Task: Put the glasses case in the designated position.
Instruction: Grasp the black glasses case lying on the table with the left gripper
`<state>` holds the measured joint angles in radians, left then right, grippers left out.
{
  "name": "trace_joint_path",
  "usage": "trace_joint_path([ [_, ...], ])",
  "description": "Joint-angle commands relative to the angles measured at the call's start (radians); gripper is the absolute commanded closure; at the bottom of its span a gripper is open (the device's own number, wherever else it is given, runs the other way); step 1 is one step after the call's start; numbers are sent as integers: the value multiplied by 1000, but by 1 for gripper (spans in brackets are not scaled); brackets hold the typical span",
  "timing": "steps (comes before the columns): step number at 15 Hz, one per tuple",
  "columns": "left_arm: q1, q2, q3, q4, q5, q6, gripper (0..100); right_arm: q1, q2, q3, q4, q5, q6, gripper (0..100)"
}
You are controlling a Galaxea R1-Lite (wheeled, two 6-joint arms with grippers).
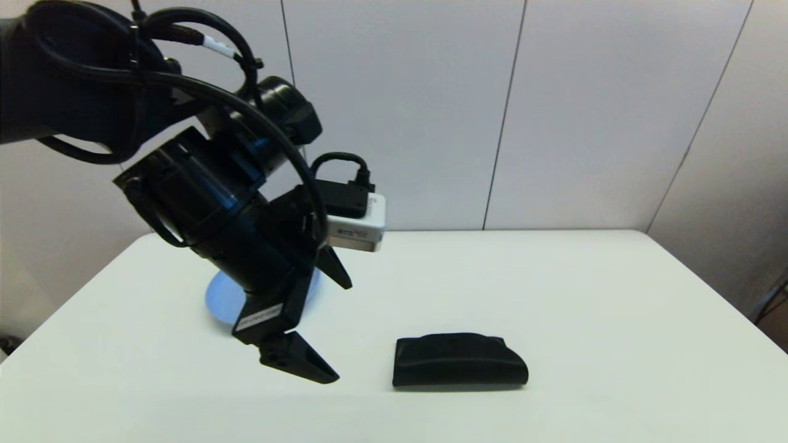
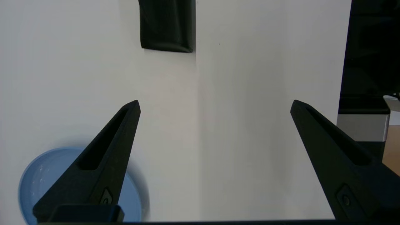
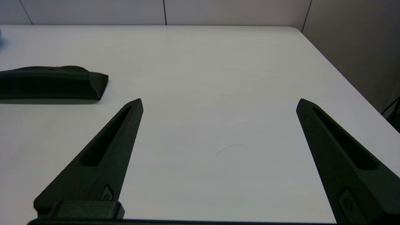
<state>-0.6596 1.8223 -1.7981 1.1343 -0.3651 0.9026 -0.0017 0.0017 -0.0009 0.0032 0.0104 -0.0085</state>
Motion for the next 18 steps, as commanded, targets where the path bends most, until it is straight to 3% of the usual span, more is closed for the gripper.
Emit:
trace_joint_path([
  [1, -94, 94, -50, 4, 40, -111, 0, 0, 0, 1, 0, 0, -1, 0],
  [4, -135, 135, -87, -14, 64, -215, 0, 0, 0, -1, 0, 0, -1, 0],
  [9, -140, 209, -96, -225, 28, -241, 0, 0, 0, 1, 0, 0, -1, 0],
  [18, -166, 318, -98, -231, 29, -277, 0, 0, 0, -1, 0, 0, -1, 0],
])
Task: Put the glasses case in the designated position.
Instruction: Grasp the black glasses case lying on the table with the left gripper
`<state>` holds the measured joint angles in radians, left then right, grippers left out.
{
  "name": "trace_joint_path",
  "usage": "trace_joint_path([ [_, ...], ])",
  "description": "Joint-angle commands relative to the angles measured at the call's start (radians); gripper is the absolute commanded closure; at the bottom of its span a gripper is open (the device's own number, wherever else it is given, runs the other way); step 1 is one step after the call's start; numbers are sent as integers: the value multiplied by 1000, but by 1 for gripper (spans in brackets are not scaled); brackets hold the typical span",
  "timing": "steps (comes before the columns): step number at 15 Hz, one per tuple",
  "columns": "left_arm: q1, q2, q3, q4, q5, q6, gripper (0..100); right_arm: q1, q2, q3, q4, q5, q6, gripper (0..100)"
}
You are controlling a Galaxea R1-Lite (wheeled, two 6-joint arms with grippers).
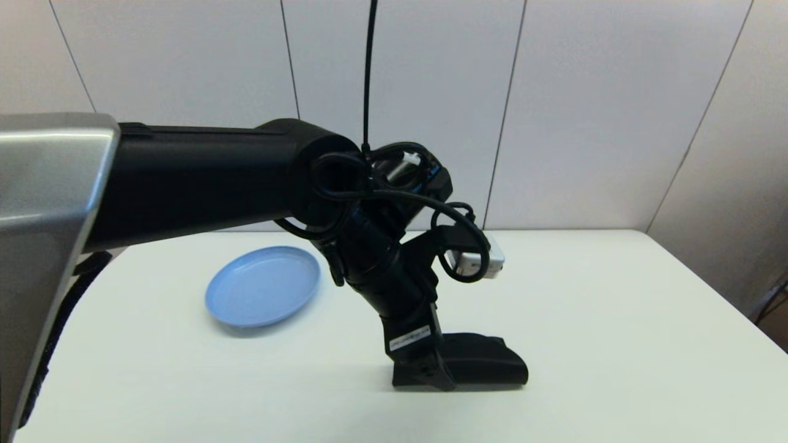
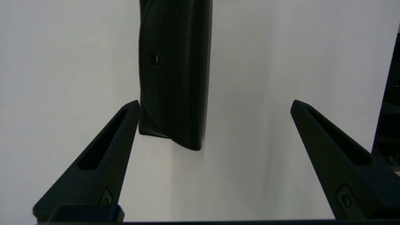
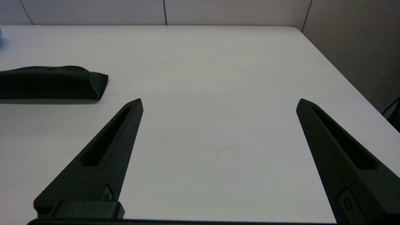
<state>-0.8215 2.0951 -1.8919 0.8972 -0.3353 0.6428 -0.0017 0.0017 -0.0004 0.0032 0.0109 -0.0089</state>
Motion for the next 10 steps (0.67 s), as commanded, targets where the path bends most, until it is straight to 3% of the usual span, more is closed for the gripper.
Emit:
trace_joint_path([
  [1, -4, 51, -4, 6, 4, -17, 0, 0, 0, 0, 0, 0, 0, 0],
  [10, -18, 95, -7, -34, 110, -71, 0, 0, 0, 0, 0, 0, 0, 0],
])
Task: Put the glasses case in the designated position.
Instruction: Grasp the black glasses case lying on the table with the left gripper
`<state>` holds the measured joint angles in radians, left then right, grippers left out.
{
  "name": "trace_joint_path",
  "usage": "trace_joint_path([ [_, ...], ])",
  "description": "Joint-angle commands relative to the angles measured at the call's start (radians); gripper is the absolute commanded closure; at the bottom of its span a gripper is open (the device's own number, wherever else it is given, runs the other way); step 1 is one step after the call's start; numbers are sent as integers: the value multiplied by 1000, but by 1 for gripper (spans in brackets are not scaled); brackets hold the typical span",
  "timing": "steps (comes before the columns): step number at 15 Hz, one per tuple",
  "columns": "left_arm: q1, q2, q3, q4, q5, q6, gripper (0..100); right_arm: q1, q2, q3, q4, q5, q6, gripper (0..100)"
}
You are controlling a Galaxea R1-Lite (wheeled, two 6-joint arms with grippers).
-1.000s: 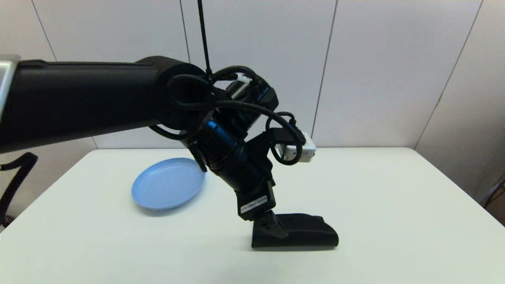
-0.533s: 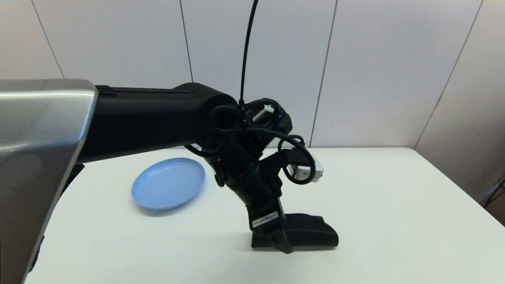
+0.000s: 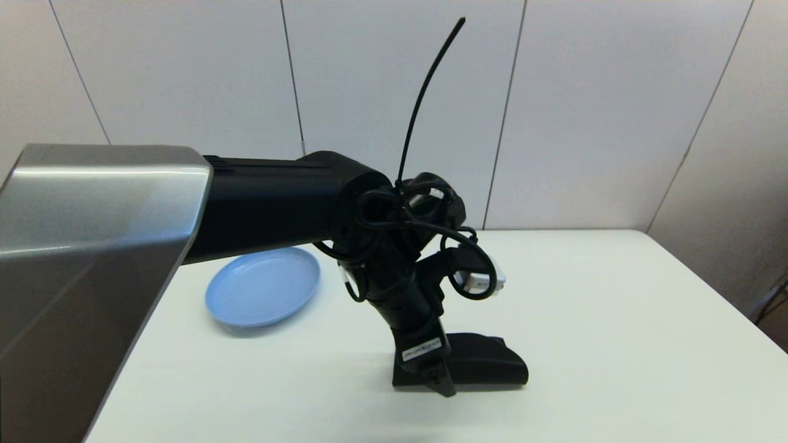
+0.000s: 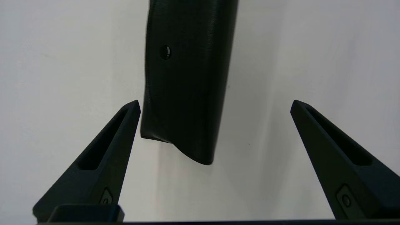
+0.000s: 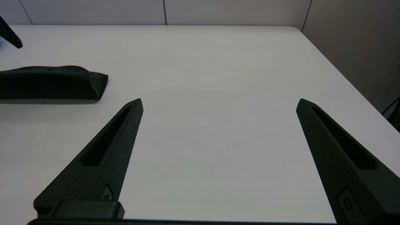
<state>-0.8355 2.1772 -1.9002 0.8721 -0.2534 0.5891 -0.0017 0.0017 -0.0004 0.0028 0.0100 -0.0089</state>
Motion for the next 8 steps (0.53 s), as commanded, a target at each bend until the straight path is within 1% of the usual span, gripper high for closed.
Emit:
trace_joint_path([
  [1, -5, 22, 1, -8, 28, -19, 0, 0, 0, 0, 0, 1, 0, 0],
  [8, -5, 47, 0, -8, 28, -17, 0, 0, 0, 0, 0, 1, 0, 0],
])
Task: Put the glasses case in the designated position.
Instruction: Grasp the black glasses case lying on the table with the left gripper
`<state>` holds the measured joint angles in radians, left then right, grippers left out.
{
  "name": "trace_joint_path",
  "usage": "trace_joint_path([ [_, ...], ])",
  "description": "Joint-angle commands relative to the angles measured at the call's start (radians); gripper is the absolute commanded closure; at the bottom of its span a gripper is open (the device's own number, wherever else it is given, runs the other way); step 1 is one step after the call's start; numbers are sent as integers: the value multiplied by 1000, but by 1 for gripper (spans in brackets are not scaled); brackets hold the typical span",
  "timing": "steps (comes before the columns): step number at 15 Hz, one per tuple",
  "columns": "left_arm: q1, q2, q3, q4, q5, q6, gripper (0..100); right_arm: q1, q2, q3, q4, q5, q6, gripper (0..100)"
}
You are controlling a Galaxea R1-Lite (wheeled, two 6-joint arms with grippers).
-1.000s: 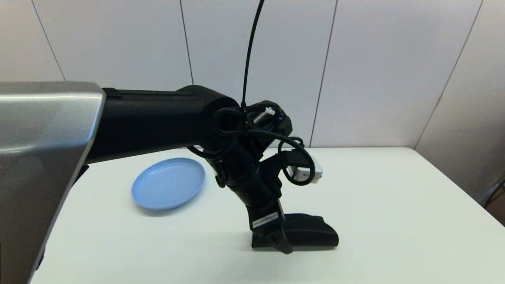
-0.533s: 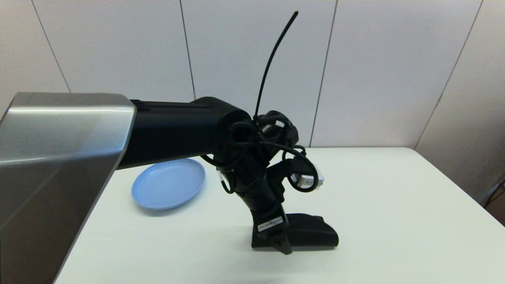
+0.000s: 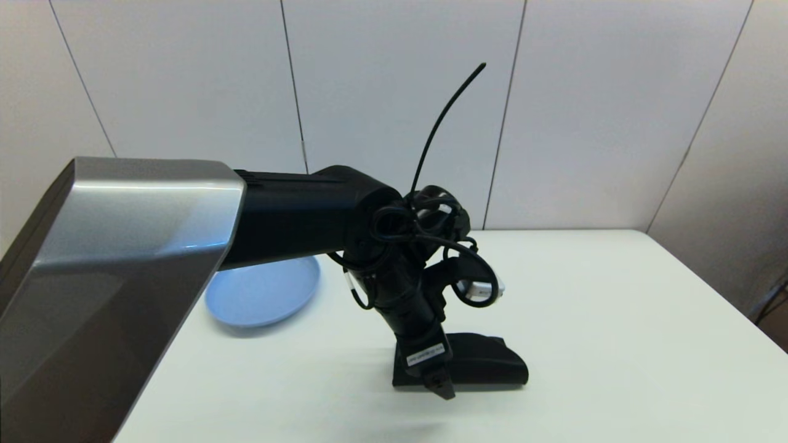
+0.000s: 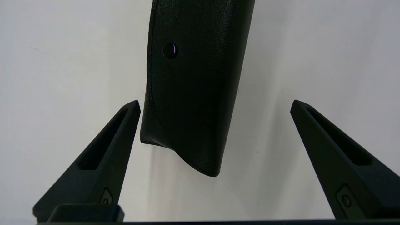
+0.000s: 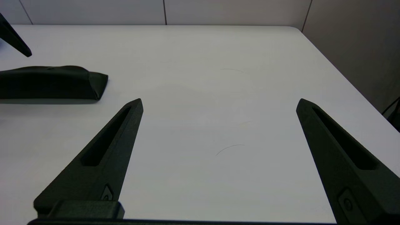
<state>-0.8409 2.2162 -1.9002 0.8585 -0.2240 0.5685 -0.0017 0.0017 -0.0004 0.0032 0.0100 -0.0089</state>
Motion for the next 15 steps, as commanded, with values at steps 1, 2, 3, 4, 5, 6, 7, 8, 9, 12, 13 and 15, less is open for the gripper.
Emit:
trace_joint_path([
  [1, 0, 10, 0, 5, -1, 4, 0, 0, 0, 0, 0, 1, 0, 0],
  [2, 0, 13, 0, 4, -1, 2, 0, 0, 0, -1, 0, 1, 0, 0],
  [3, 0, 16, -2, -3, 0, 2, 0, 0, 0, 0, 0, 1, 0, 0],
  [4, 0, 22, -2, -18, 2, 2, 0, 0, 0, 0, 0, 1, 0, 0],
  [5, 0, 25, -3, -32, 2, 1, 0, 0, 0, -1, 0, 1, 0, 0],
  [6, 0, 30, -7, -35, 2, -2, 0, 0, 0, 0, 0, 1, 0, 0],
  [7, -1, 31, -8, -36, 2, -15, 0, 0, 0, 0, 0, 1, 0, 0],
  [8, -1, 36, -8, -38, 2, -22, 0, 0, 0, 0, 0, 1, 0, 0],
  [9, -3, 37, -8, -38, 2, -24, 0, 0, 0, 0, 0, 1, 0, 0],
  [12, -3, 45, -8, -38, 2, -24, 0, 0, 0, 0, 0, 1, 0, 0],
  [13, -3, 46, -8, -38, 2, -25, 0, 0, 0, -1, 0, 1, 0, 0],
  [15, -6, 51, -8, -38, 0, -27, 0, 0, 0, -1, 0, 1, 0, 0],
])
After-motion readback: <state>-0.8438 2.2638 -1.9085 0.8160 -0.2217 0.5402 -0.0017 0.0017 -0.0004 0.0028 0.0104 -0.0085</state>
